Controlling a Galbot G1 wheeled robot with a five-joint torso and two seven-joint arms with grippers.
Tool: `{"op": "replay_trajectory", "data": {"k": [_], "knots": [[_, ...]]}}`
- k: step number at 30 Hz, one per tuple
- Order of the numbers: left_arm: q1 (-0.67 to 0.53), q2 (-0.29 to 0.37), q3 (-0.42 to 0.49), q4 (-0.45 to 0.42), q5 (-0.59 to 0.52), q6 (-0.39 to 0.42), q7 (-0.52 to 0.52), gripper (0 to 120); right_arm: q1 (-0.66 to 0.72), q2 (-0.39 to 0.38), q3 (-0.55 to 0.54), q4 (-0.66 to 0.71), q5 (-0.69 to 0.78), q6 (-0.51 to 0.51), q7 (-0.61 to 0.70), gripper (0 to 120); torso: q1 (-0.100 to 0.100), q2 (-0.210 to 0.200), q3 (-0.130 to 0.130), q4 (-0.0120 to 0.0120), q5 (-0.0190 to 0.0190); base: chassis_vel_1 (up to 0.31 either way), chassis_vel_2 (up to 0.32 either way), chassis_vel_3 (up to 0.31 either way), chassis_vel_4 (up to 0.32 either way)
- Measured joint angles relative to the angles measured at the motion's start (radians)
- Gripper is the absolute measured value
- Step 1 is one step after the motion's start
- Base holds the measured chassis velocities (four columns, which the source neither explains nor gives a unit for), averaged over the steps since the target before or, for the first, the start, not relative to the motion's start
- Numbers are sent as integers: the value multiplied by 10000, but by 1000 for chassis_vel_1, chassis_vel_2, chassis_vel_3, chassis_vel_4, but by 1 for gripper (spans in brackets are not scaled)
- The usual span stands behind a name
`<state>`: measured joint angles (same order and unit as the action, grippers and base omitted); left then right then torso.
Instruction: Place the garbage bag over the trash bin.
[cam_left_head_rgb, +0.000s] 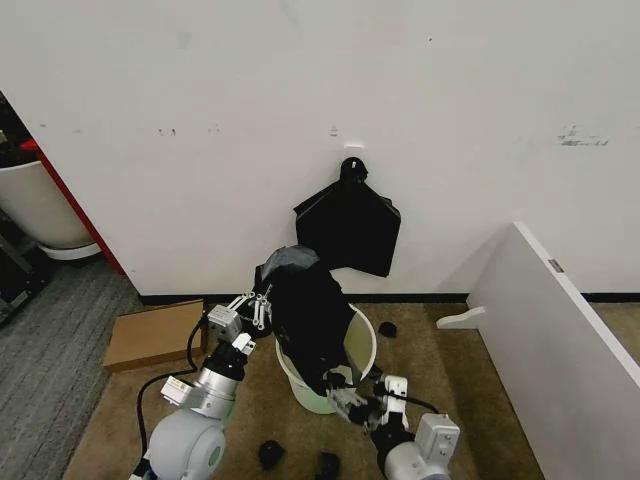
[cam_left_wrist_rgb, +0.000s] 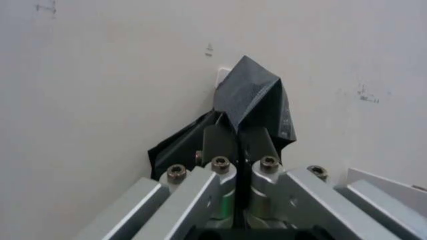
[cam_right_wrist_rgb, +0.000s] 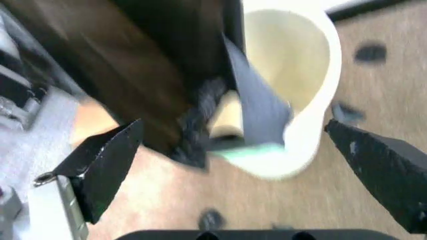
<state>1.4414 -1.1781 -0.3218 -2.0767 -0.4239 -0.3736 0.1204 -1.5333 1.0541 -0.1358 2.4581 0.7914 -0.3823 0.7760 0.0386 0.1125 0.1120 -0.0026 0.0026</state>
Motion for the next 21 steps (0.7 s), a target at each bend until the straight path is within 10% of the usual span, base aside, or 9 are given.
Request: {"op": "replay_trajectory", "data": {"k": [21], "knots": [[-5, -58, -92, 95, 2, -28, 6, 0, 1739, -111, 466, -974, 2681, -814, 1177, 100, 1, -1, 2, -1, 6, 0, 0, 0, 0]]}}
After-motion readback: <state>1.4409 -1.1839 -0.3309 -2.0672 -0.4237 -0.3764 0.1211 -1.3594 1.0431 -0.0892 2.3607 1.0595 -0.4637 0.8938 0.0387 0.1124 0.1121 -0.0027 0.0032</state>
